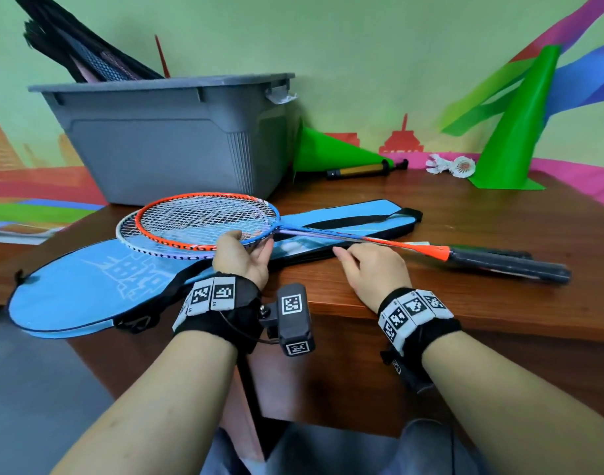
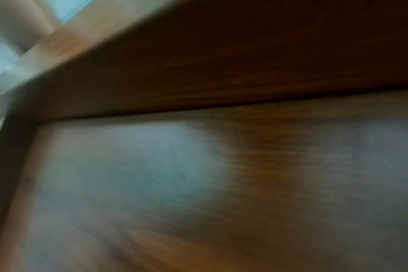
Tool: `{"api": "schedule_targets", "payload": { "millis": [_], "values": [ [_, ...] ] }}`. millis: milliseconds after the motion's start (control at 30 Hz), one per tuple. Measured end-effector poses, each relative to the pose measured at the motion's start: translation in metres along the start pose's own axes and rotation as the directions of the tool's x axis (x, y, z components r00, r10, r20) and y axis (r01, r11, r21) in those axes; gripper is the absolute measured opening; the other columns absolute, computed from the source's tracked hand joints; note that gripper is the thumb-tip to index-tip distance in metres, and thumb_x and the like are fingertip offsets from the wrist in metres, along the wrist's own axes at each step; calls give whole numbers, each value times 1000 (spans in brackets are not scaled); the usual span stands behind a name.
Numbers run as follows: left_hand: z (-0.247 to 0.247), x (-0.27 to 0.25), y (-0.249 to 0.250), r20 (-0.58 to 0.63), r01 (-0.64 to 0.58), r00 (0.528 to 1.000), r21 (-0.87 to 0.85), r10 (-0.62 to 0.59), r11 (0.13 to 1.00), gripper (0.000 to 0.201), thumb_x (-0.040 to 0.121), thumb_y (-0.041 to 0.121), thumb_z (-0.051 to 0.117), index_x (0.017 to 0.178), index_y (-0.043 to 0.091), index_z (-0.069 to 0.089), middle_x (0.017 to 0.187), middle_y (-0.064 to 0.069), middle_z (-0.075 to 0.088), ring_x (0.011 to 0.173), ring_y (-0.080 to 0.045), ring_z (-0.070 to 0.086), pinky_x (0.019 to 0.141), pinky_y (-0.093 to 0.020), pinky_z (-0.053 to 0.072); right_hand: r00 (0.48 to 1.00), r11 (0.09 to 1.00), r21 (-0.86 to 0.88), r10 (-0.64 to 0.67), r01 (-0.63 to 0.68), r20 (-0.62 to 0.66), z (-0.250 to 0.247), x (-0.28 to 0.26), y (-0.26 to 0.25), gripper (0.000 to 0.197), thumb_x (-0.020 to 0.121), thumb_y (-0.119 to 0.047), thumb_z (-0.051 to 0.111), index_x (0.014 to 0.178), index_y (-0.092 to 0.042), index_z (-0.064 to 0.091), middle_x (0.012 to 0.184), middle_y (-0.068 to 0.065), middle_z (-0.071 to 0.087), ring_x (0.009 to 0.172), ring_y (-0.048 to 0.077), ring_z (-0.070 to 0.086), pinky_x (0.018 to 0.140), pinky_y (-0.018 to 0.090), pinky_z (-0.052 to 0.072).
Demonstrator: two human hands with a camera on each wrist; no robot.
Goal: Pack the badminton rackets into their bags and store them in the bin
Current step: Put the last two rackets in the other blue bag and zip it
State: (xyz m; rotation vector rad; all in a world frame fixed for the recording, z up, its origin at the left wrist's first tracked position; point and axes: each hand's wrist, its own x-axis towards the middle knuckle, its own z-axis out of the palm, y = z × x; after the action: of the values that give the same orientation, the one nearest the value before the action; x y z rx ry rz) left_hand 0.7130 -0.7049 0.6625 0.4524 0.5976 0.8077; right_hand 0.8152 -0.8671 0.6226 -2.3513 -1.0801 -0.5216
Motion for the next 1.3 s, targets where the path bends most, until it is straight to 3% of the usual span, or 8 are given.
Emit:
{"api": "schedule_targets", "payload": {
  "millis": [167,333,467,633,800,1033,1200,1300],
  "values": [
    [4,-13,-6,31,42,999,-99,-39,994,18,98,12,42,112,2,46,115,-22,53,115,-37,57,93,-43,48,920,740,547,312,-392,237,-5,14,4,38,88,-52,52,82,-16,63,81,-2,71,62,12,61,66,23,44],
    [3,-21,-19,82,72,994,-74,-66,995,9,97,14,44,98,8,51,121,-21,53,109,-36,60,94,-42,49,758,-322,821,327,-472,564,-10,18,5,32,94,-38,51,108,-9,49,105,15,62,84,23,67,73,28,54],
    [0,-24,-23,131,86,987,77,-95,993,23,95,12,43,115,6,51,117,-21,60,91,-31,67,79,-37,54,733,-603,722,312,-338,604,-14,17,14,17,95,-25,53,95,-8,53,99,17,66,68,18,72,61,22,59],
    [1,-25,-15,140,77,984,240,-113,968,8,95,15,42,95,11,49,109,-17,63,90,-25,67,82,-34,51,737,-611,701,269,-367,620,-14,16,12,6,92,-9,55,95,-4,56,80,18,72,71,20,73,63,22,59],
    [1,-30,-18,143,68,983,288,-113,955,7,96,17,44,95,14,51,109,-13,62,103,-27,64,81,-35,51,733,-603,722,313,-338,604,-7,18,15,13,94,-4,52,106,1,51,104,22,64,73,23,74,58,24,58],
    [0,-39,-23,142,87,976,446,-166,891,12,96,23,46,87,20,54,102,-7,66,104,-22,60,77,-28,47,682,-412,818,462,-400,567,-5,30,4,36,101,-13,38,129,9,38,97,23,62,79,29,67,62,33,58],
    [9,-31,-5,121,38,990,234,-68,972,16,98,18,43,83,14,50,92,-14,64,86,-22,65,71,-24,54,622,50,657,381,-753,684,-28,40,-9,45,98,-44,39,113,-2,48,104,20,65,76,26,67,66,30,57],
    [17,-34,2,148,-18,989,192,-11,981,17,99,21,43,85,16,52,96,-13,65,100,-25,64,77,-27,51,758,543,529,452,-652,470,-35,42,-14,46,98,-45,37,89,-6,60,85,10,69,69,24,63,65,32,53]
  ]
}}
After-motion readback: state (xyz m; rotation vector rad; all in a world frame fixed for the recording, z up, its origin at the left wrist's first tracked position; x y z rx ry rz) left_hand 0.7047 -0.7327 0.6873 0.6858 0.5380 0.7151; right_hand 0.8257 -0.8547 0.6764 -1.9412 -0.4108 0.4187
